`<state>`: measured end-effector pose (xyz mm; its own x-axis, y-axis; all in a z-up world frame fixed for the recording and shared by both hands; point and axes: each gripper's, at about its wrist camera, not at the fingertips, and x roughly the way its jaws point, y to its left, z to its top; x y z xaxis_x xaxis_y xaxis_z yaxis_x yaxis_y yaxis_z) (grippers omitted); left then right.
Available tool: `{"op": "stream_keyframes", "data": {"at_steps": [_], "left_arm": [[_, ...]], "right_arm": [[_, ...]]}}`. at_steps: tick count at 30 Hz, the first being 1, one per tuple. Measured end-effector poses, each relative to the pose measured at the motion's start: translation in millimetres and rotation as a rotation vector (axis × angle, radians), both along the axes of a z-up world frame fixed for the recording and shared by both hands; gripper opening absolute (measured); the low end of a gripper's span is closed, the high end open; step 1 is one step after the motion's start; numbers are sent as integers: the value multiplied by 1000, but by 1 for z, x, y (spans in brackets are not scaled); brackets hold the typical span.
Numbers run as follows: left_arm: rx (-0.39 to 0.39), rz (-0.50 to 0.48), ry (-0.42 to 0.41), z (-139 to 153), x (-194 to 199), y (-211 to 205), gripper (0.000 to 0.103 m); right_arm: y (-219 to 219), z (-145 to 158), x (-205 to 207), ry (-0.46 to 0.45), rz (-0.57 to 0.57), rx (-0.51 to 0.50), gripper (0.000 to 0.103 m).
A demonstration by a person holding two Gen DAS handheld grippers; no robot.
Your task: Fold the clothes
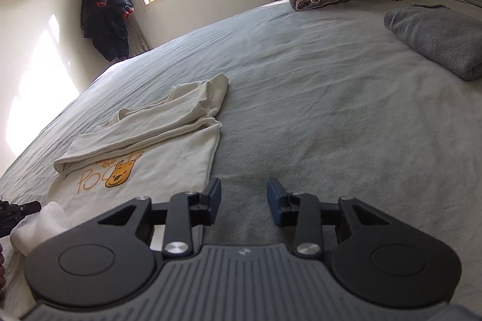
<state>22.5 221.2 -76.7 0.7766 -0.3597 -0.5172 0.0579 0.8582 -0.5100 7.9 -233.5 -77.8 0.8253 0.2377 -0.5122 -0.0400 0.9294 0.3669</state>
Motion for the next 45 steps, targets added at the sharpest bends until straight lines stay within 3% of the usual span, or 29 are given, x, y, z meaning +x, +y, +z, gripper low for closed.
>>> {"op": "stream_keyframes", "data": {"at_steps": [2, 8, 10, 13, 14, 15, 18, 24, 28, 30, 32, 33, 35, 36, 38, 42, 43, 44, 45], "left_arm": [[-8, 4, -2, 2, -2, 0, 44], [18, 12, -11, 6, -8, 2, 42], [28, 13, -9, 6, -10, 3, 42], [38, 8, -2, 6, -12, 4, 29], [41, 5, 1, 6, -13, 4, 22], [44, 3, 5, 6, -14, 4, 7], [98, 36, -20, 9, -21, -1, 7], [191, 80, -215, 36, -43, -13, 7], [251, 97, -292, 48, -35, -22, 7], [256, 79, -262, 50, -28, -23, 7], [262, 57, -227, 48, -25, -23, 7], [268, 48, -214, 46, -26, -23, 7], [279, 35, -187, 39, -27, -22, 7], [279, 34, -174, 35, -28, -21, 7], [272, 35, -150, 28, -29, -19, 7], [247, 45, -110, 15, -34, -16, 7], [242, 47, -103, 12, -35, -15, 7], [238, 48, -97, 10, -36, -15, 7], [235, 49, -92, 9, -38, -15, 7]], "right_arm": [[3, 3, -2, -9, 10, -8, 65], [8, 8, -5, -27, 42, -50, 65], [10, 8, -5, -29, 49, -67, 60], [15, 8, -6, -32, 81, -91, 41], [18, 8, -7, -35, 96, -107, 30], [21, 8, -8, -39, 112, -123, 17], [34, 10, -16, -81, 138, -201, 3], [41, 28, -36, -264, 63, -321, 1], [39, 39, -23, -323, -26, -368, 1], [32, 44, -11, -269, -43, -316, 1], [24, 45, -4, -192, 9, -213, 5], [19, 46, 0, -153, 35, -162, 18], [20, 42, 4, -78, 84, -137, 23], [21, 40, 5, -54, 106, -134, 35], [28, 34, 4, -34, 134, -157, 46], [44, 21, 2, 14, 184, -227, 45], [49, 16, 1, 25, 196, -255, 40], [53, 13, -2, 20, 203, -286, 16], [57, 11, -6, -5, 205, -323, 8]]}}
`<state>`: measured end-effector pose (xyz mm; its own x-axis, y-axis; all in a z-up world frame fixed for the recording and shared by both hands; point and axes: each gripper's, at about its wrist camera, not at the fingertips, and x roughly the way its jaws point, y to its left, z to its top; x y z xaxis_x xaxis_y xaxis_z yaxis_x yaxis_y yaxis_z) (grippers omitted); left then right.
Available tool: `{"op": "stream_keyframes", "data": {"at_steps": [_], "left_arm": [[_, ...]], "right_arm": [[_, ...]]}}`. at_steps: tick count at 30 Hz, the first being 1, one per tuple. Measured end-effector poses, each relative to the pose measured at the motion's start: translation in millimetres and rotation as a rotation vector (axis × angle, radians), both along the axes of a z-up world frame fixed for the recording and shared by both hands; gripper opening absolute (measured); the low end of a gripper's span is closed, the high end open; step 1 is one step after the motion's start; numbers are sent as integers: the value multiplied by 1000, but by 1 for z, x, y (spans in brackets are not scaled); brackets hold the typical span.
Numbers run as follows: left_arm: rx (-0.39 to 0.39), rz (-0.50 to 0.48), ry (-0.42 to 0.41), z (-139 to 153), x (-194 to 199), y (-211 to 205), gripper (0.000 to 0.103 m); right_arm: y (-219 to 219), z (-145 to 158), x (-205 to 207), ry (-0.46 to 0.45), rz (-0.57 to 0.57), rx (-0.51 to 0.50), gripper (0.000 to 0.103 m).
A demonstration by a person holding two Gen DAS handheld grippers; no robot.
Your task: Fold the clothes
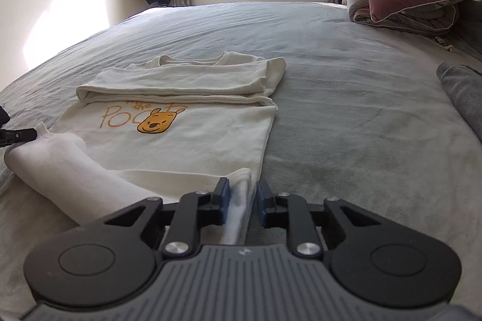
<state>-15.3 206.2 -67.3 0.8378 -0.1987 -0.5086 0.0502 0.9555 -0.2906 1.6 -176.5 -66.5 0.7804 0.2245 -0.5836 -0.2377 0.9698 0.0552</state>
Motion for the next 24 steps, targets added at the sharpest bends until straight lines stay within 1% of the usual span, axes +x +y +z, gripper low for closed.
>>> {"op": "stream_keyframes", "data": {"at_steps": [3, 5, 7, 10, 12, 14, 15, 18, 22, 24], "left_arm": [[-9, 15, -10, 0, -8, 1, 7], [-12, 27, -41, 2, -16, 2, 7], [-9, 38, -83, 7, -24, 2, 7], [8, 52, -150, 16, -30, 0, 7], [32, 62, -183, 23, -25, -4, 7], [60, 72, -213, 30, -17, -8, 7], [71, 77, -223, 33, -12, -10, 7], [94, 90, -221, 38, 11, -16, 7], [120, 101, -199, 36, 43, -24, 7], [138, 102, -177, 31, 56, -27, 7]], "right_arm": [[10, -3, -15, -89, 11, -96, 5], [15, -4, -26, -155, 8, -148, 5], [15, -2, -37, -230, -9, -171, 4], [12, 7, -49, -367, -44, -175, 4], [15, 12, -49, -428, -53, -203, 4], [19, 17, -42, -470, -62, -226, 4], [21, 19, -36, -482, -70, -229, 4], [21, 25, -13, -488, -97, -223, 4], [22, 23, 18, -467, -118, -248, 4], [23, 18, 31, -441, -121, -266, 4]]}}
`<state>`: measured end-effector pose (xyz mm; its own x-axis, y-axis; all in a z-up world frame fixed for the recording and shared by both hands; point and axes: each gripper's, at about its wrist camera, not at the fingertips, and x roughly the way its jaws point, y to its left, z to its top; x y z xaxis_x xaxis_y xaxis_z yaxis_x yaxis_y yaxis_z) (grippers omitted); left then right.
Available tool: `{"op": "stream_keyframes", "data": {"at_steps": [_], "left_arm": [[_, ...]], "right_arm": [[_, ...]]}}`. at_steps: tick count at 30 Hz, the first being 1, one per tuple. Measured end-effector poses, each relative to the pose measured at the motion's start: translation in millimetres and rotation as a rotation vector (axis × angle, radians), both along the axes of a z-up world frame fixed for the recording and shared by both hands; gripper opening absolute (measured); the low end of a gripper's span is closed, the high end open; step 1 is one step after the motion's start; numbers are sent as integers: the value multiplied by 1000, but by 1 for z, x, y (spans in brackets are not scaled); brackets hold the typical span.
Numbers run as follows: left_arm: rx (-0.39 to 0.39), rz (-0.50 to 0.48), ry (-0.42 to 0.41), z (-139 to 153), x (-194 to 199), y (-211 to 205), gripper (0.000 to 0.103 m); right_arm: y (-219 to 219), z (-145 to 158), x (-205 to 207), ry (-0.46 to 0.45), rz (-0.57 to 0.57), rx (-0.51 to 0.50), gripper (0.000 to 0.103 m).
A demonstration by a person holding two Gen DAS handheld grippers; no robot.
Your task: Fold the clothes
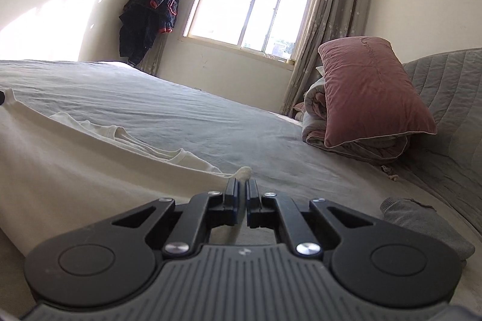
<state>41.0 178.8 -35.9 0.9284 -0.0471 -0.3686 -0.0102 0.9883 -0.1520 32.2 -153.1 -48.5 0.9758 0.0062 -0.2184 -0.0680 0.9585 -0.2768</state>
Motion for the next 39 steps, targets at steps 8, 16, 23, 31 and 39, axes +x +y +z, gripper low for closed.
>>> {"op": "stream_keyframes", "data": {"at_steps": [8, 16, 23, 31, 39], "left_arm": [[63, 73, 178, -35, 42, -6, 17], [-77, 138, 248, -27, 34, 19, 52], [-364, 111, 387, -17, 6, 58, 63], [-674, 82, 474, -28, -29, 85, 71], [-1033, 138, 513, -58, -62, 91, 71]], "right_arm": [[6, -29, 42, 196, -9, -50, 4], [4, -26, 41, 288, -37, -21, 47], [-22, -10, 20, 392, -28, 192, 55], [-52, 5, -20, 525, -47, 586, 59], [-45, -15, -56, 587, -59, 1014, 60]]}}
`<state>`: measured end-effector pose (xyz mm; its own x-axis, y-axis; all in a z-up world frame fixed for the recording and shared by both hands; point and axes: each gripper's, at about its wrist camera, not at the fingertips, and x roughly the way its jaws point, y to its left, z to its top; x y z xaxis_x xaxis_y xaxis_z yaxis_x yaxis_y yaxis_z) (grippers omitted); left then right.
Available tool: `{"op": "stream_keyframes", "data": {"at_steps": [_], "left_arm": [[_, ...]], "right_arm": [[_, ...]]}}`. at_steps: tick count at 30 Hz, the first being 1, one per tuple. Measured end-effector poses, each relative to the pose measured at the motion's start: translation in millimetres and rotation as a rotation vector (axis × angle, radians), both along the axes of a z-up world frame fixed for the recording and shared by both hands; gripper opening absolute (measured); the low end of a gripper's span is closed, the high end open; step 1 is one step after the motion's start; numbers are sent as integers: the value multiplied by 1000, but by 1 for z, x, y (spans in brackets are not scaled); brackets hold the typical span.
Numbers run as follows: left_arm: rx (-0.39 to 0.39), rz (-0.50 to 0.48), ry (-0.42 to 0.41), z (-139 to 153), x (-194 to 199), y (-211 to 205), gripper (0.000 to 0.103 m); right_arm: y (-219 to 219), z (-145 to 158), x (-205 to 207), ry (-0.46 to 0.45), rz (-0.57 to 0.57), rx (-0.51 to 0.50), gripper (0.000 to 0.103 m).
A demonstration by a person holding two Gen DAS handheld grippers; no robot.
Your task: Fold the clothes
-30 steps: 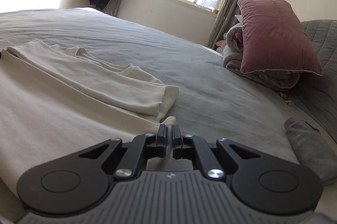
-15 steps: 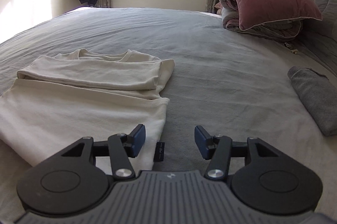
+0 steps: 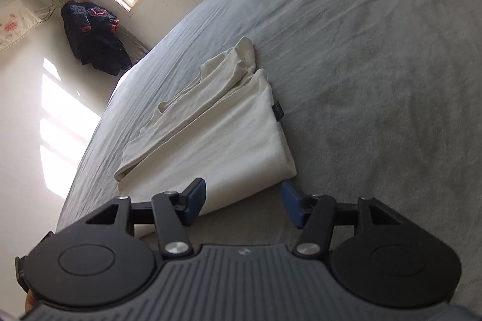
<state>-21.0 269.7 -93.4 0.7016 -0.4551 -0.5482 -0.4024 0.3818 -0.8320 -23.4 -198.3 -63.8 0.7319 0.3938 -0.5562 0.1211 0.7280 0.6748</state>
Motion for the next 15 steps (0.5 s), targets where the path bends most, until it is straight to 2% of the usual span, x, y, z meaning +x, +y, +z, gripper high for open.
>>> {"op": "stream_keyframes", "data": {"at_steps": [2, 4, 6, 10, 13, 14, 15], "left_arm": [[-59, 6, -10, -7, -2, -7, 71], [-103, 27, -30, -16, -4, -17, 69], [-72, 48, -52, -18, -3, -29, 62], [-11, 70, -94, -16, 5, -48, 60], [18, 96, -118, -18, 14, -59, 43], [21, 120, -118, -22, 16, -60, 33], [22, 144, -113, -25, 17, -60, 20]], "right_arm": [[7, -13, -3, 14, -26, 89, 60], [15, -21, -5, -15, -79, 117, 60], [22, -25, -6, -55, -144, 132, 60], [31, -28, -5, -113, -274, 173, 59], [30, -33, 0, -133, -360, 209, 51], [29, -35, 1, -131, -386, 220, 42], [28, -38, 3, -130, -411, 231, 29]]}}
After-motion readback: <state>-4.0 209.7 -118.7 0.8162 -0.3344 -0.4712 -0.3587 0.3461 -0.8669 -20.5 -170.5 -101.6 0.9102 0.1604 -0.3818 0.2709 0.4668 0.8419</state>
